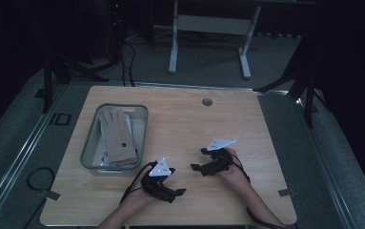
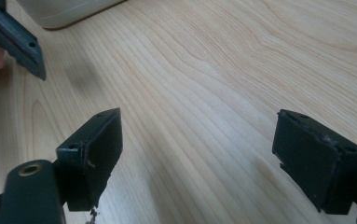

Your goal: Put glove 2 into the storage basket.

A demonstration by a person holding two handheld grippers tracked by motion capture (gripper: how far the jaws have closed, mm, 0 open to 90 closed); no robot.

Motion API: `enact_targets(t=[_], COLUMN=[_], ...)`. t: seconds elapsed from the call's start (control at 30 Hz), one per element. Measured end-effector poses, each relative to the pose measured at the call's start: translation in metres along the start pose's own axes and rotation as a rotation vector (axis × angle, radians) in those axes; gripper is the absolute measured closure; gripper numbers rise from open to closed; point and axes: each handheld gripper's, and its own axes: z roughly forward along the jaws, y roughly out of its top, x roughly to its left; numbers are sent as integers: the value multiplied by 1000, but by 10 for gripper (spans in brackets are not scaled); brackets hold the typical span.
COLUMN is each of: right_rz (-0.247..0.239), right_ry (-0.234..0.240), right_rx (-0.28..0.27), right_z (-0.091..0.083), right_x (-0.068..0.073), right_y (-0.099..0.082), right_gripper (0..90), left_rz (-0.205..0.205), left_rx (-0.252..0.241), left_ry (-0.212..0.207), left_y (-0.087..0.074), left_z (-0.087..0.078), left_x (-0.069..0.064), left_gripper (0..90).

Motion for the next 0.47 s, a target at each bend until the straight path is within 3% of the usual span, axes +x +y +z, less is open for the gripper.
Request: enact_targets(t=[0.47], right_rz=[16], right_ry=[-27], right_rx=[-19], right_z=[-4], right_x=[-2], right_y=[-7], right_gripper=[157], left_rz=[4], left_rx=[-2], left_ry=[-6], left_y=[0], left_z=[0], left_x=[1], left_gripper=[147])
